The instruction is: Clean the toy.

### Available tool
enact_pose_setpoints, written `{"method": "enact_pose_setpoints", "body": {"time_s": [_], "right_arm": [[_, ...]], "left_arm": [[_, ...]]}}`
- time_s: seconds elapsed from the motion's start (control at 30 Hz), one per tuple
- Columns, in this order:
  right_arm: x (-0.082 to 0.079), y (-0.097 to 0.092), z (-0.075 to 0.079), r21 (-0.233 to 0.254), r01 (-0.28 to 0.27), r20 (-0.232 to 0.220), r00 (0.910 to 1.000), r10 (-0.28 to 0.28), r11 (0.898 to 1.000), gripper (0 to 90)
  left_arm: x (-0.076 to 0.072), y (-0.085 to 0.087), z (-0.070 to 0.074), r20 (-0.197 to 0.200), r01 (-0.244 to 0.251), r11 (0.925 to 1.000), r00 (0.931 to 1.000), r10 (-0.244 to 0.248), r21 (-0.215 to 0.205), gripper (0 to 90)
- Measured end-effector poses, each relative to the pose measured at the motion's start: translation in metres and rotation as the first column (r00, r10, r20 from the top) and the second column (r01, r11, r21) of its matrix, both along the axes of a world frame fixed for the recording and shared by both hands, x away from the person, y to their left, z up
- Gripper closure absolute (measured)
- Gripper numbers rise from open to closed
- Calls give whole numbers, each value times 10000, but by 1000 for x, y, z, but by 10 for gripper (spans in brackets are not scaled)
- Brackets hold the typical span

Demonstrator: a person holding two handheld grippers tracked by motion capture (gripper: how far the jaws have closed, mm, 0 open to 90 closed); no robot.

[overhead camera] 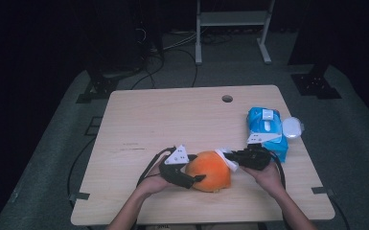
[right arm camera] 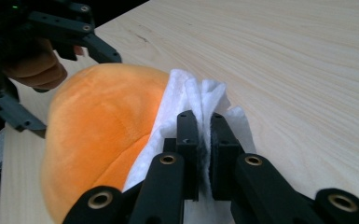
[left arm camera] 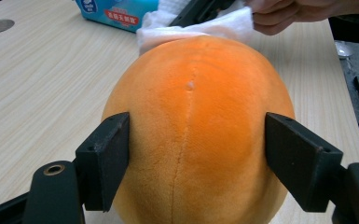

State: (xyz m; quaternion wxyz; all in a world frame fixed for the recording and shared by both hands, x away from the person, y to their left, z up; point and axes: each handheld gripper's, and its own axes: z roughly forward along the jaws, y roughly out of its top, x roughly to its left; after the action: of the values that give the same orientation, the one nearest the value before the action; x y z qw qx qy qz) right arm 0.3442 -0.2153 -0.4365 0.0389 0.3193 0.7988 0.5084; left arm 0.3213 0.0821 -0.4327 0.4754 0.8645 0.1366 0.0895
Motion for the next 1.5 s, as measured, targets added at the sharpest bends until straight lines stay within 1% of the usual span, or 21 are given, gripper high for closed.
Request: {"method": "enact_pose_setpoints", "body": {"time_s": [0.1, 0.23, 0.3, 0.37, 0.43, 0.47, 0.53, 0.6, 0.67, 0.73, 0.77, 0.83, 0.9, 0.97, 1.03, 1.1, 1.17, 1.23, 1.33, 1.43, 1.5], "right_arm": [[-7, 5, 7, -125, -188, 248, 9995, 191, 9997, 843], [-10, 16, 19, 64, -669, 515, 9965, 664, 9977, 842], [-12, 26, 25, -87, -923, 751, 9929, 927, 9957, 842], [-13, 35, 28, -373, -1075, 942, 9894, 1106, 9935, 842], [-12, 38, 27, -640, -1091, 955, 9888, 1149, 9920, 842], [-11, 38, 25, -689, -1085, 931, 9890, 1147, 9917, 842], [-12, 35, 19, -834, -1011, 872, 9903, 1083, 9914, 842], [-14, 31, 14, -714, -988, 777, 9915, 1043, 9925, 842], [-15, 26, 12, -531, -948, 714, 9926, 985, 9941, 842], [-17, 23, 11, -466, -933, 693, 9929, 964, 9945, 841], [-17, 23, 11, -433, -921, 719, 9929, 951, 9948, 842], [-18, 22, 10, -412, -921, 705, 9930, 948, 9949, 841], [-18, 21, 12, -336, -939, 660, 9932, 960, 9950, 842], [-19, 22, 15, -251, -1003, 675, 9925, 1018, 9946, 842], [-21, 28, 20, -307, -1164, 833, 9894, 1186, 9927, 843], [-23, 37, 25, -337, -1343, 990, 9856, 1370, 9904, 843], [-25, 48, 29, -429, -1574, 1169, 9799, 1614, 9866, 843], [-26, 56, 32, -541, -1760, 1294, 9748, 1817, 9829, 842], [-26, 60, 35, -943, -1787, 1462, 9706, 1912, 9794, 842], [-23, 49, 32, -1109, -1391, 1438, 9775, 1544, 9840, 842], [-22, 37, 26, -957, -1132, 1258, 9842, 1248, 9889, 842]], "left_arm": [[-1, -2, 2, 123, 36, 9997, 9999, -38, 230, 249], [-4, -8, 5, 324, 102, 9991, 9994, -116, 422, 249], [-4, -11, 6, 401, 117, 9987, 9991, -137, 487, 249], [-3, -10, 7, 320, 114, 9987, 9994, -130, 498, 241], [1, -6, 8, -191, 57, 9999, 9998, -55, 118, 195], [3, -3, 9, -565, -120, 9995, 9983, 104, -296, 182], [10, 4, 10, -1065, -553, 9957, 9932, 472, -741, 132], [15, 8, 9, -1375, -868, 9933, 9876, 757, -762, 108], [20, 9, 5, -1853, -991, 9925, 9790, 845, -709, 102], [21, 8, 1, -2200, -958, 9925, 9724, 772, -753, 103], [21, 7, 0, -2268, -796, 9935, 9721, 592, -819, 122], [18, 6, -2, -2234, -506, 9945, 9743, 291, -912, 233], [16, 4, -1, -2119, -451, 9962, 9769, 285, -742, 275], [14, 3, 0, -1899, -358, 9977, 9815, 242, -578, 278], [10, 0, 4, -1464, -180, 9993, 9891, 130, -332, 277], [5, -5, 8, -1065, -69, 10000, 9943, 69, 3, 277], [2, -8, 11, -740, 87, 9995, 9972, -63, 317, 277], [-1, -8, 11, -604, 126, 9989, 9981, -98, 458, 278], [-2, -4, 8, -666, 126, 9994, 9977, -105, 317, 280], [-1, 0, 5, -811, 61, 10000, 9967, -56, 62, 279], [1, 2, 4, -983, -44, 9999, 9952, 30, -142, 245]]}}
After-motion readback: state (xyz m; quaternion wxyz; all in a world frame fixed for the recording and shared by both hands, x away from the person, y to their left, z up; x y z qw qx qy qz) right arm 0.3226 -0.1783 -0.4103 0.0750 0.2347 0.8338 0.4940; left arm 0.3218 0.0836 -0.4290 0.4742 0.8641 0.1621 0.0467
